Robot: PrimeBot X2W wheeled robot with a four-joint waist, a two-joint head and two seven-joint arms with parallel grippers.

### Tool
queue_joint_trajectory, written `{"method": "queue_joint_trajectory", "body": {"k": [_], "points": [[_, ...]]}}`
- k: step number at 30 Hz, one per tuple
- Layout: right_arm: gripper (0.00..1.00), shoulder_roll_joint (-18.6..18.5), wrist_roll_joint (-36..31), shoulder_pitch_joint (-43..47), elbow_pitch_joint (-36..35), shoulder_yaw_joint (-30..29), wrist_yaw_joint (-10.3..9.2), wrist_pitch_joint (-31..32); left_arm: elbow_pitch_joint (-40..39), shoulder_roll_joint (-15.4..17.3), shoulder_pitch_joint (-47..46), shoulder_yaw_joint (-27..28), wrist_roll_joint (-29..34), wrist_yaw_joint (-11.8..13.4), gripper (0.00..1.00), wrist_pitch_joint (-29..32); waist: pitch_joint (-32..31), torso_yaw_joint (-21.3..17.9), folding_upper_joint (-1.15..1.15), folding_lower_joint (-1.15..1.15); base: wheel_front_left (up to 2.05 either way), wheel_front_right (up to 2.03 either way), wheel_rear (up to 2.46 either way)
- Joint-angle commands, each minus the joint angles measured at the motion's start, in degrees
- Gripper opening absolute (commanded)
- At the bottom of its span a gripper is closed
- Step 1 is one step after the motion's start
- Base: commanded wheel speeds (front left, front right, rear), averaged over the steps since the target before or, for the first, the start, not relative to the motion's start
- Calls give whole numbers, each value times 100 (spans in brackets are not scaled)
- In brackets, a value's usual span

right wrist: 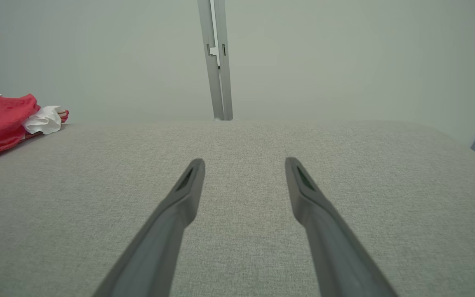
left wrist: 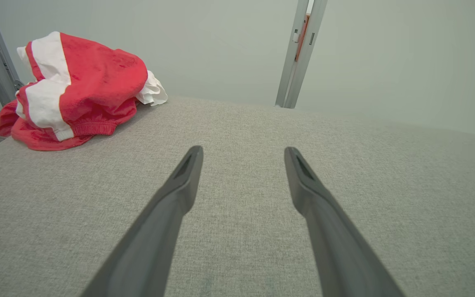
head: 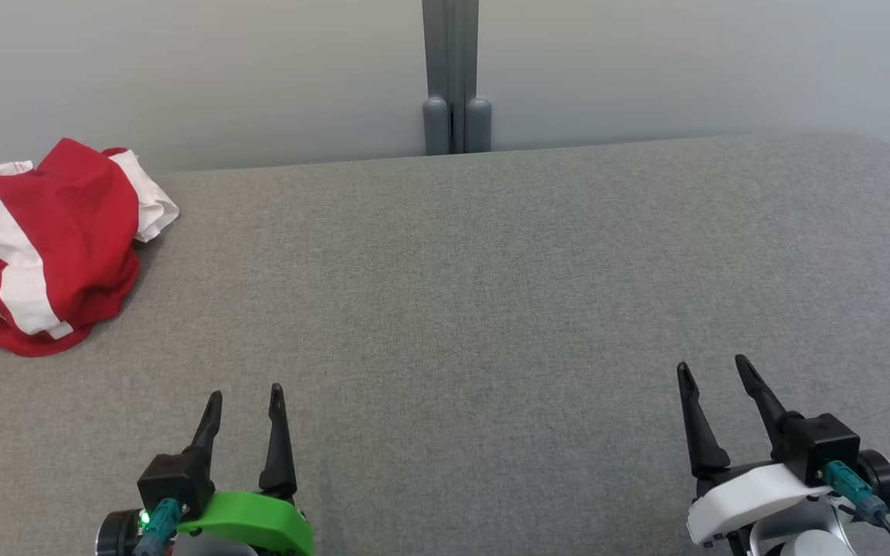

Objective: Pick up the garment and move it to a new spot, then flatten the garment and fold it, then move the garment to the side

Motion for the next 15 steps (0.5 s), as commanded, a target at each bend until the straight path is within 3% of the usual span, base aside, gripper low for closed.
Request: {"method": "queue_joint_trajectory", "body": {"k": [1, 15], "points": [[100, -28, -152, 37, -11, 12, 2, -50, 19, 42, 91, 0, 146, 18, 100, -50, -7, 5, 0, 0, 0, 0, 0], [100, -31, -421, 139, -75, 27, 2, -155, 13, 45, 159, 8, 338, 95, 100, -148, -69, 25, 0, 0, 0, 0, 0]]}}
